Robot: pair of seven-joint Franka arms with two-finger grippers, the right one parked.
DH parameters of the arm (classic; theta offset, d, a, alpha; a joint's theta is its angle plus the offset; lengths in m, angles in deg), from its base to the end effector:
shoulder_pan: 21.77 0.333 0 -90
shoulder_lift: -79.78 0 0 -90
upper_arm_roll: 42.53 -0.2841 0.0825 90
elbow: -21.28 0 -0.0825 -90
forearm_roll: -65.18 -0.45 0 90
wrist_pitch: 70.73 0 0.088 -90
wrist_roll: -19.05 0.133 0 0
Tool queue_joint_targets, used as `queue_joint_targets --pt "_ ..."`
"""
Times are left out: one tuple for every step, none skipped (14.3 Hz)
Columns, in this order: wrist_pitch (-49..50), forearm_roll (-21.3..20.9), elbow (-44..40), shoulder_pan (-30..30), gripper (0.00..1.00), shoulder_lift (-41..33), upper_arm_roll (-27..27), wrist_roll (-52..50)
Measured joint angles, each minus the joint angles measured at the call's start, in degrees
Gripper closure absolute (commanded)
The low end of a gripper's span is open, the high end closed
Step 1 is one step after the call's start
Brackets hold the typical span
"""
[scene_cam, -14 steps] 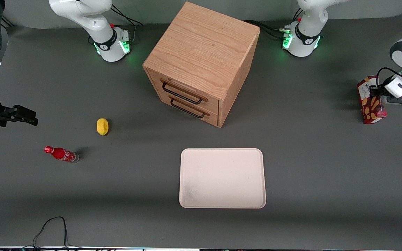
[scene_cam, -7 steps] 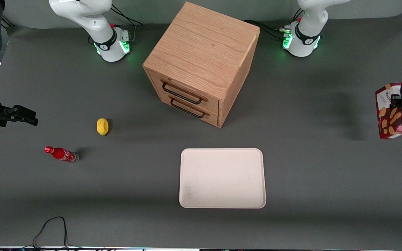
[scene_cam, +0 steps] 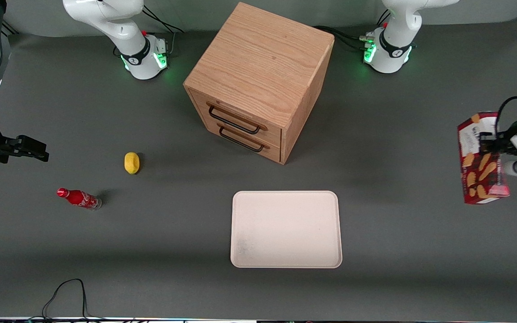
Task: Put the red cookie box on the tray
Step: 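Carry the held cookie box over to the cream tray's edge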
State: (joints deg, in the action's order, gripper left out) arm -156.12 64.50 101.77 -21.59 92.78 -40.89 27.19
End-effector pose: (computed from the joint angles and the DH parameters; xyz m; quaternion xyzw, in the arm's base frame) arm 0.6667 -0.0138 0.5022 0.9940 -0.0833 -0.0706 0.0014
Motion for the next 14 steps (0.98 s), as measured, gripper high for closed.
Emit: queue_joint_targets --pt "2.6 0.6 -5.5 -2.2 1.0 3.0 0.2 -2.6" --pt "4.2 1.3 -10.3 -4.2 1.0 6.0 0.3 -4.5" --pt "4.8 1.9 -14.1 -6.1 1.0 8.8 0.3 -6.5" --pt "4.7 2.4 -16.8 -7.9 1.0 11.4 0.4 -9.1" --pt "4.2 3.0 -18.7 -9.5 1.0 13.9 0.5 -11.9" --pt "2.4 3.6 -20.1 -11.1 1.0 16.4 0.6 -14.7" --pt "-0.1 4.1 -21.2 -12.6 1.0 18.7 0.9 -17.1" --pt "-2.8 4.3 -21.8 -14.1 1.0 20.8 1.1 -19.7" --pt "-5.8 4.3 -22.2 -15.3 1.0 22.9 1.5 -22.3" --pt "-8.6 4.3 -22.4 -16.3 1.0 24.8 1.7 -24.3" --pt "-11.3 4.3 -22.4 -17.0 1.0 26.5 1.8 -25.6" --pt "-14.1 4.3 -22.4 -17.5 1.0 28.4 1.8 -26.4" --pt "-17.0 4.3 -22.2 -17.8 1.0 30.4 1.8 -27.1" --pt "-20.4 4.3 -21.7 -18.1 1.0 32.2 1.8 -28.0"
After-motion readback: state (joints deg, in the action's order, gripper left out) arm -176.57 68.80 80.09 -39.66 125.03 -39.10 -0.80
